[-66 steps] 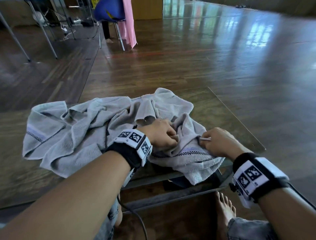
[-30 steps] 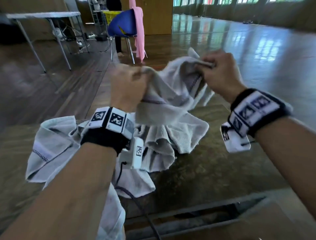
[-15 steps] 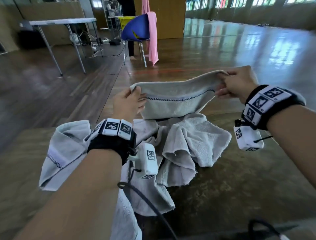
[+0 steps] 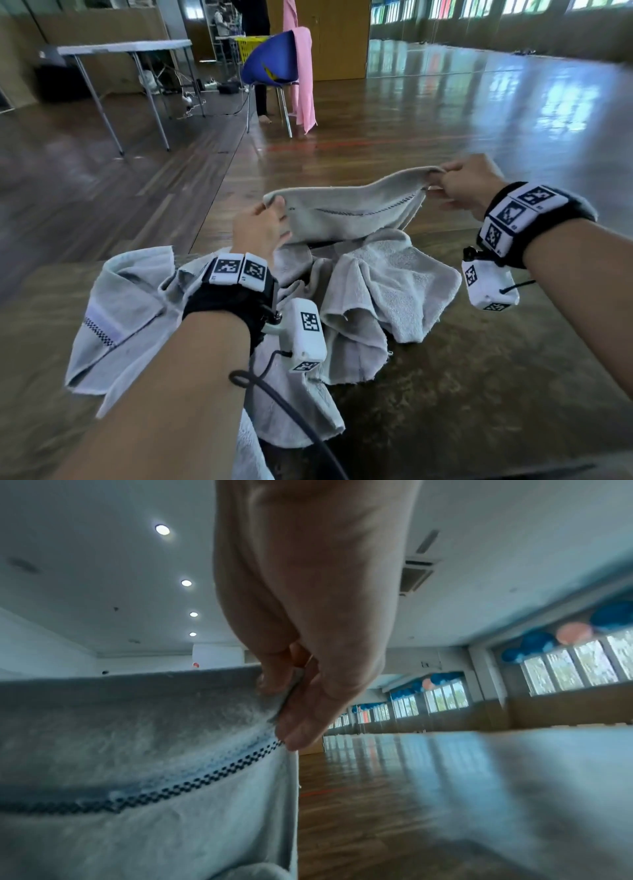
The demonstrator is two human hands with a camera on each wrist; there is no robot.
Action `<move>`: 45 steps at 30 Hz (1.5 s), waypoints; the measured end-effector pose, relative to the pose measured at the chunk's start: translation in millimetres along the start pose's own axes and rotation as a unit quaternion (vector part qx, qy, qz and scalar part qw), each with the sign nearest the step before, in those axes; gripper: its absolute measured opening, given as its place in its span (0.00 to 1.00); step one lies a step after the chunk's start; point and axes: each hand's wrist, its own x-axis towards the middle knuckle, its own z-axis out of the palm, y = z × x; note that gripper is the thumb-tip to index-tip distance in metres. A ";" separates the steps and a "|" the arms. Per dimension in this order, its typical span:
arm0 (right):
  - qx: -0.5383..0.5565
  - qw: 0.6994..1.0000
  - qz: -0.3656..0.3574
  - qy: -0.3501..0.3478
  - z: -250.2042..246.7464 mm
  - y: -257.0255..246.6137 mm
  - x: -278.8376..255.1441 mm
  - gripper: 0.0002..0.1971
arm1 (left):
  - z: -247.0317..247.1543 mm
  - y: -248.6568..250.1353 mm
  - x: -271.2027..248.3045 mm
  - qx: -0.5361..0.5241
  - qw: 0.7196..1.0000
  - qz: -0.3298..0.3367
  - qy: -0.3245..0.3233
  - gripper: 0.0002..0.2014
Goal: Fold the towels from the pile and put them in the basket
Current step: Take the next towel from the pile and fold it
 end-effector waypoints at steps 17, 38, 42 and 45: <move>-0.075 0.985 -0.153 0.026 8.5 55.0 -22.6 0.10 | -24.2 -24.0 11.9 0.167 0.982 0.064 0.064 0.12; 0.068 0.968 -0.240 0.031 -103.0 22.1 -184.1 0.07 | -37.1 33.7 -102.5 0.227 0.896 0.380 -0.029 0.12; 0.099 0.978 -0.144 -0.111 -124.4 22.3 -215.1 0.11 | -49.5 38.1 -112.7 0.266 0.919 0.279 -0.079 0.14; 0.102 0.966 -0.042 -0.232 -130.1 41.9 -227.2 0.18 | -55.7 28.9 -115.7 0.339 0.907 0.107 -0.227 0.10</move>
